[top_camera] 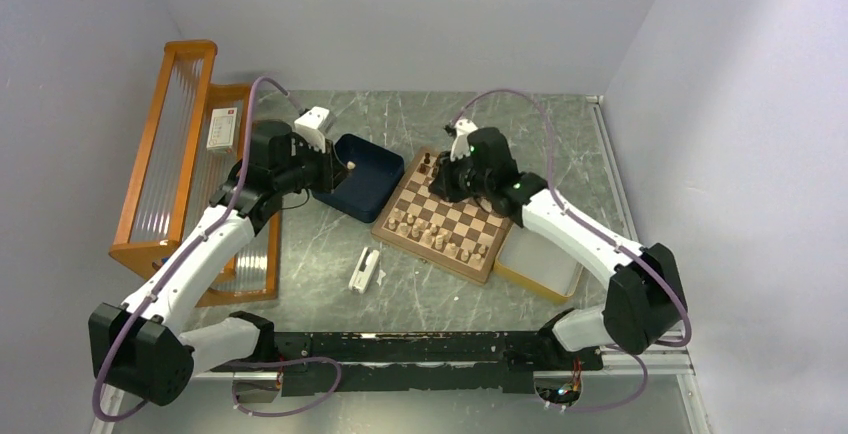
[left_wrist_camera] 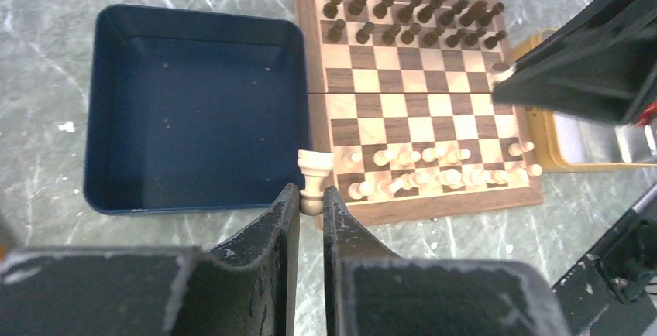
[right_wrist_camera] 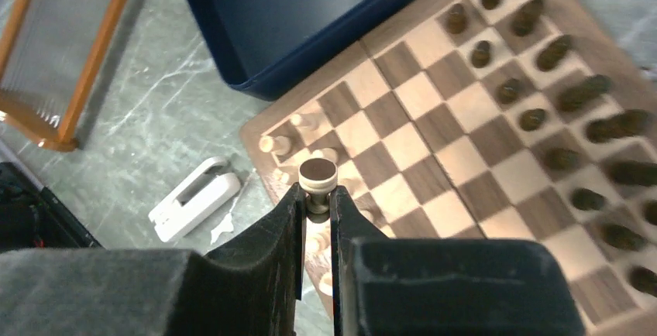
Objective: Set up the chess pieces on the board
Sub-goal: Place the chess piece on the chessboard.
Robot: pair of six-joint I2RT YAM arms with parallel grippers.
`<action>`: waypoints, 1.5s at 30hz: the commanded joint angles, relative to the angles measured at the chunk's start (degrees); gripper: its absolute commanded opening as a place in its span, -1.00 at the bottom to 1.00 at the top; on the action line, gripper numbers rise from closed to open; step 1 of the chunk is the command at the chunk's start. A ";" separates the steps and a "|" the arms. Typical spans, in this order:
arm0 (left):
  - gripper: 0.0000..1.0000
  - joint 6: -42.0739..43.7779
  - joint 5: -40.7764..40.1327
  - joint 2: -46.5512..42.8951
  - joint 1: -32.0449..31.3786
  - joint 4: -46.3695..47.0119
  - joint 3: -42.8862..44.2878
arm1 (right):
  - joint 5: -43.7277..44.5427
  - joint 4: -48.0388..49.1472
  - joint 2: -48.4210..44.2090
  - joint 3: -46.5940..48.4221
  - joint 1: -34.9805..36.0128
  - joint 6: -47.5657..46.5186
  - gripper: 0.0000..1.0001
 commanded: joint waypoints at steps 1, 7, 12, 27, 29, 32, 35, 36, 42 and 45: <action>-0.90 2.81 -5.84 -1.60 0.24 2.64 -1.66 | 3.95 -24.01 1.03 9.73 -1.86 -7.47 -0.97; -0.90 2.89 -5.87 -3.39 0.24 3.80 -3.23 | 11.88 -34.85 4.50 17.23 -1.84 -13.74 -1.00; -0.90 3.57 -8.39 -4.45 -0.70 2.41 -3.27 | 18.89 -44.43 8.19 22.87 -1.62 -19.13 -0.99; -0.90 4.49 -11.66 -6.46 -2.47 1.59 -2.99 | 36.85 -63.20 20.44 30.43 9.23 -26.45 -1.00; -0.90 4.61 -12.11 -6.75 -2.46 1.39 -2.93 | 36.02 -64.12 21.86 30.54 10.00 -27.73 -0.97; -0.90 4.71 -12.46 -7.24 -2.44 1.21 -3.07 | 36.97 -65.44 23.81 30.54 11.38 -28.23 -0.93; -0.90 4.72 -12.09 -6.94 -2.49 1.32 -3.18 | 36.67 -64.89 24.73 31.11 11.88 -29.61 -0.92; -0.90 4.71 -11.77 -6.61 -2.49 1.33 -3.19 | 36.72 -65.29 25.31 31.70 12.00 -30.07 -0.92; -0.90 4.97 -12.69 -7.08 -2.58 1.03 -3.11 | 36.65 -67.16 28.70 33.40 12.36 -32.43 -0.85; -0.90 5.22 -13.75 -7.66 -3.02 0.52 -3.01 | 35.30 -67.07 29.58 33.28 12.53 -32.96 -0.82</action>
